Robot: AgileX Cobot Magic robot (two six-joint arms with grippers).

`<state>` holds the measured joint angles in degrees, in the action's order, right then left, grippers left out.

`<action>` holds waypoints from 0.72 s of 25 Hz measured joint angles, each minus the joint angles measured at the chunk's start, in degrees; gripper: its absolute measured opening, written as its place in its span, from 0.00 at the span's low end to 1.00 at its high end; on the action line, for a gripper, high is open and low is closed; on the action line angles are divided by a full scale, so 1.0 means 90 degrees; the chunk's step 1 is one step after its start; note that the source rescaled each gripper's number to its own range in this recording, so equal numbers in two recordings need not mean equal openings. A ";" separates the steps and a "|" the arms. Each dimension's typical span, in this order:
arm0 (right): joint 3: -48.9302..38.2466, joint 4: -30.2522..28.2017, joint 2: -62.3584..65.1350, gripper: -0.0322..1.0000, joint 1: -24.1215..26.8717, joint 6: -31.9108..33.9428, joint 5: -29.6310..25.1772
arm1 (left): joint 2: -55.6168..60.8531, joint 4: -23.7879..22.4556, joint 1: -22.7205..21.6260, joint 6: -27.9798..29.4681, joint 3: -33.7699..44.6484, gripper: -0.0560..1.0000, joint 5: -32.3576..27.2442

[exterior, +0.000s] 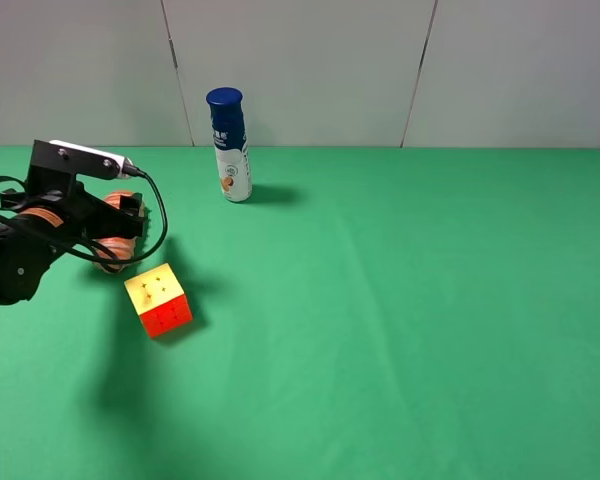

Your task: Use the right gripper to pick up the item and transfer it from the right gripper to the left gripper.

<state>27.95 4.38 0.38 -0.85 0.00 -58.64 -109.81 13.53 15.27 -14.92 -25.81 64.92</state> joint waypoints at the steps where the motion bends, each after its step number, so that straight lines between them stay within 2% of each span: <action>1: 0.0000 0.0000 0.0000 1.00 0.0000 0.0000 0.0000 | 0.0164 0.0000 0.0000 0.0000 0.0045 1.00 -0.0103; 8: 0.0000 0.0000 0.0000 1.00 0.0000 0.0000 0.0000 | 0.1468 0.0000 0.0000 0.0000 0.0227 1.00 -0.1582; 13: 0.0000 0.0000 0.0000 1.00 0.0000 0.0000 0.0005 | 0.2464 0.0039 0.0000 0.0000 0.0239 1.00 -0.3436; 18: 0.0000 0.0000 0.0000 1.00 0.0000 0.0000 0.0005 | 0.3548 0.0756 0.0000 -0.0100 0.0225 1.00 -0.5063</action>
<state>27.95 4.38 0.38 -0.85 0.00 -58.59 -77.88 20.34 15.27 -15.83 -23.78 19.36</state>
